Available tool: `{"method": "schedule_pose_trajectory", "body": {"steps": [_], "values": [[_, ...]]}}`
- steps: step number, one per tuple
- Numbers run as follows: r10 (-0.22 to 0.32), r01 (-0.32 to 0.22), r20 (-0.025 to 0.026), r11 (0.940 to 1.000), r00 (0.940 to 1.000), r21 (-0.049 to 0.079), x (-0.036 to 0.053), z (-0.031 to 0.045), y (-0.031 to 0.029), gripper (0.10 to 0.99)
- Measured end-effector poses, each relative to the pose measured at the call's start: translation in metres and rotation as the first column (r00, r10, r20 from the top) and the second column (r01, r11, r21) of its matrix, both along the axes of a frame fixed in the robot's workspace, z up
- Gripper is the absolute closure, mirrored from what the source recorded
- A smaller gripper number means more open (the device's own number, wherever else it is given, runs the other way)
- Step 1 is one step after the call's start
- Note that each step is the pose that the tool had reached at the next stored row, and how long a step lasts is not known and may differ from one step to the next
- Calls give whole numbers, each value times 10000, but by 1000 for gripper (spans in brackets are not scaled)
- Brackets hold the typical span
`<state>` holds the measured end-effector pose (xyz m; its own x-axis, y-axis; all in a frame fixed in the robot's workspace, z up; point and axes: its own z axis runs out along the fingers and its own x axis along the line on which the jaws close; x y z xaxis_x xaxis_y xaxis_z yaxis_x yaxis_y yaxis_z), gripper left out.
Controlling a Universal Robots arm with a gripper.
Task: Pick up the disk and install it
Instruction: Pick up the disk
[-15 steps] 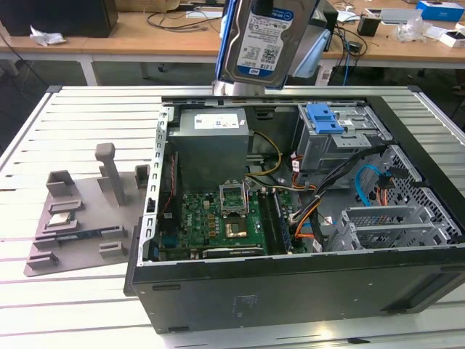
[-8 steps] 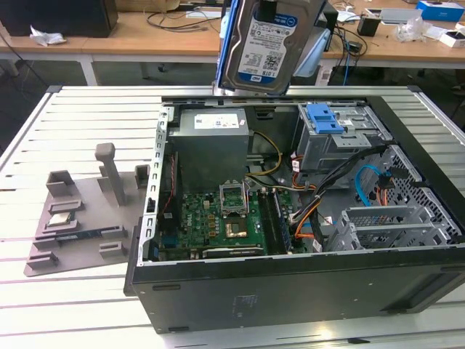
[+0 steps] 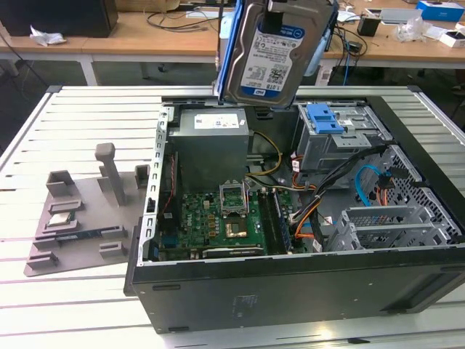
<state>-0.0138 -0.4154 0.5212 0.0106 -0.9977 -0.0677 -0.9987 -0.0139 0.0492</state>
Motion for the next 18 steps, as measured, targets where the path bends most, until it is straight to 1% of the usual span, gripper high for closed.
{"method": "schedule_pose_trajectory", "body": {"steps": [4, 5, 6, 7, 8, 9, 11, 12, 16, 17, 18], "values": [[1, -1, 1, 10000, 10000, 1, 0, -1, -165, 722], [1, -1, 1, 10000, 10000, 1, 0, -1, -219, 722], [0, 0, 0, 10000, 10000, 1, 0, -1, -259, 722], [0, 0, 0, 10000, 10000, 1, 0, -1, -322, 722], [0, 0, 1, 10000, 10000, 1, 0, -1, -354, 722], [0, 0, 1, 10000, 10000, 1, 0, -1, -408, 722], [1, -1, 0, 10000, 10000, 0, 0, -1, -478, 722], [1, -1, 1, 10000, 10000, 1, 0, -2, -544, 722], [0, 0, 1, 10000, 10000, 1, 0, -2, -698, 722], [0, 0, 1, 10000, 10000, 0, 0, -2, -755, 722], [0, 0, 1, 10000, 10000, 1, 0, -2, -781, 722]]}}
